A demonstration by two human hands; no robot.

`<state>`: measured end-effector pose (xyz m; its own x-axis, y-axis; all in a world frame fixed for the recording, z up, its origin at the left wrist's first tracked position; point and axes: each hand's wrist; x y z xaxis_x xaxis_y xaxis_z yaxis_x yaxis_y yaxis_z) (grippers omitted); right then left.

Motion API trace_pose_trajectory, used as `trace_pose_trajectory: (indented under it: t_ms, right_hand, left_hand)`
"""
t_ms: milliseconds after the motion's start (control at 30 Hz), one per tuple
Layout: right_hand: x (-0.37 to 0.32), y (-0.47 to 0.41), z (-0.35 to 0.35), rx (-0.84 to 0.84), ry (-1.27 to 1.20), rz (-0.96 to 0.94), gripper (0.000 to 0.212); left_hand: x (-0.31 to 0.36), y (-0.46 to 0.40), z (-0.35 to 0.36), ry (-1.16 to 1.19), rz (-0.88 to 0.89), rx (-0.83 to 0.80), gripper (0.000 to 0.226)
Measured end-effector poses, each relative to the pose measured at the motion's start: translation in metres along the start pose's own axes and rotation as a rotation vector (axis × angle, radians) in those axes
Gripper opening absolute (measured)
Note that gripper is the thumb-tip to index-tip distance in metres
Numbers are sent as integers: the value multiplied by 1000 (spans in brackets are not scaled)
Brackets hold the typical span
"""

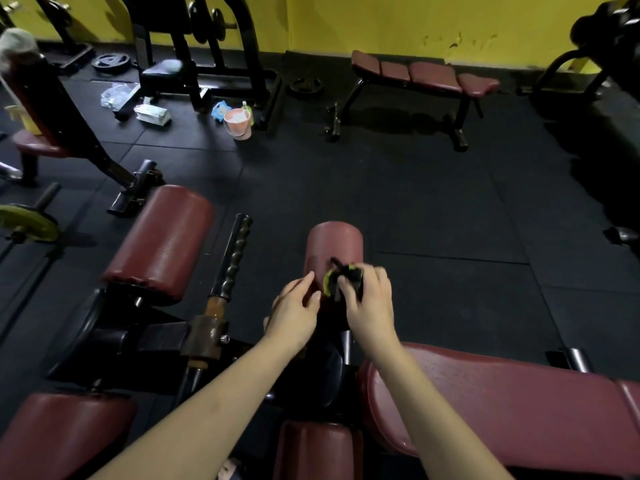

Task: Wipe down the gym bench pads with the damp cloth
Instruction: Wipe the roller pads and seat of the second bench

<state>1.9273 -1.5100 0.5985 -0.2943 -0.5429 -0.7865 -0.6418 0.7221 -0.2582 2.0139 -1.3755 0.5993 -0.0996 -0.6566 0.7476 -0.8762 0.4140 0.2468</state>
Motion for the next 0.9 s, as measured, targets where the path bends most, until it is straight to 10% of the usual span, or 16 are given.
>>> trace_pose_trajectory:
  t_ms: [333,633,900]
  right_hand:
    - [-11,-110,36,-6,95,56,32]
    - [3,28,-9,-27,-41,-34,17]
    - [-4,-117,36,18,28,94,32]
  left_hand:
    - [-31,-21,6,132,-156,-72,49]
    - [-11,8,8,131,-16,6,52]
    - [-11,0,-4,18,-71,-31,52]
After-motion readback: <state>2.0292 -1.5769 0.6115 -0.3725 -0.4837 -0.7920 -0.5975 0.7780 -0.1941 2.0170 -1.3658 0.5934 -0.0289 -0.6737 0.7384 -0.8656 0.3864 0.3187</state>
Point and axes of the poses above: each hand's wrist, its own y-axis away from the middle knuckle, its own z-axis out of the palm, x = y × z, and after that the axes turned 6 degrees about x, right-handed
